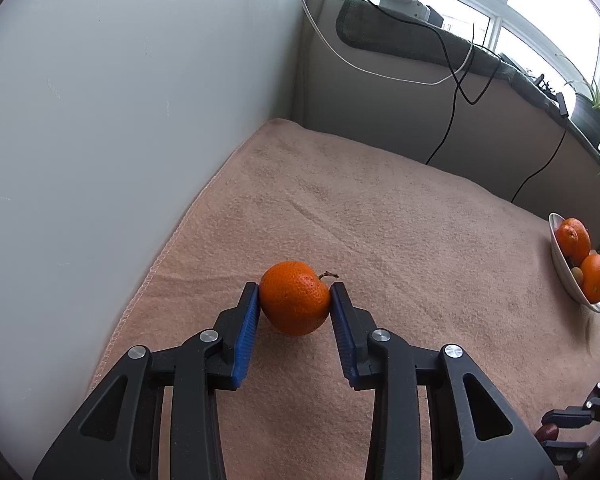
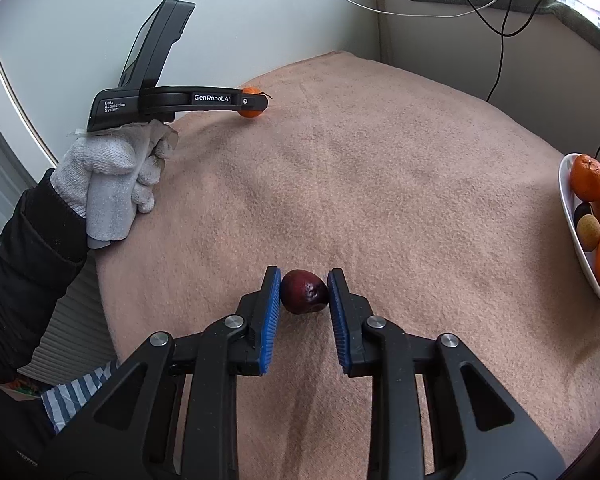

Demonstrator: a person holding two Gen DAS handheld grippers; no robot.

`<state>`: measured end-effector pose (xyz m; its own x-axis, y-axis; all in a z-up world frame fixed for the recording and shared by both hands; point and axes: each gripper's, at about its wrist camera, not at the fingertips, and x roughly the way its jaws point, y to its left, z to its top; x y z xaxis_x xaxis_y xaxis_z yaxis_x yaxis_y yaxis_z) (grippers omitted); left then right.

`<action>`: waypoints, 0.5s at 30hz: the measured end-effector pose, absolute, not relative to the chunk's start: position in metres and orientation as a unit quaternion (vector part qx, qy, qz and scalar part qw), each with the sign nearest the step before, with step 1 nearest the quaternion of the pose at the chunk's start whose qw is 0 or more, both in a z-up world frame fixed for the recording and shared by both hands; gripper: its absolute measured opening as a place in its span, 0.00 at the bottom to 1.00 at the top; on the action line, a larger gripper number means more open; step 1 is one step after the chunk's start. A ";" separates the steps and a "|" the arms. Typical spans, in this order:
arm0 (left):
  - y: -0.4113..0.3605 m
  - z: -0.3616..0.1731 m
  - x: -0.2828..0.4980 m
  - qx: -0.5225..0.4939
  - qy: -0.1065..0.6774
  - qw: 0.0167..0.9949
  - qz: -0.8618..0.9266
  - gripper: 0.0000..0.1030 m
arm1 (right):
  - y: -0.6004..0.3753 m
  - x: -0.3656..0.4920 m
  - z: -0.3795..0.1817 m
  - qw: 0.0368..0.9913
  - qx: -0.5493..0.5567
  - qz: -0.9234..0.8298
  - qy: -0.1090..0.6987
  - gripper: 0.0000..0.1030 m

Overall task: Organize fruits
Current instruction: 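Lift the tangerine with the left tool while the right tool carries the cherry to the plate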

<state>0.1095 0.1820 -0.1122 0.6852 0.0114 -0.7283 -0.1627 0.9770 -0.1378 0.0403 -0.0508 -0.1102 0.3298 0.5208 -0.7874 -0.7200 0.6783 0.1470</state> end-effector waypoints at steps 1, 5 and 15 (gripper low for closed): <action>0.181 -0.110 0.108 -0.097 0.392 0.914 0.046 0.33 | -0.053 0.041 -0.109 0.809 -0.113 0.383 0.431 0.25; 0.170 -0.100 0.102 -0.094 0.383 0.919 0.034 0.33 | -0.062 0.043 -0.103 0.818 -0.108 0.374 0.423 0.25; 0.128 -0.072 0.093 -0.084 0.355 0.931 -0.013 0.33 | -0.093 0.047 -0.085 0.840 -0.092 0.348 0.406 0.25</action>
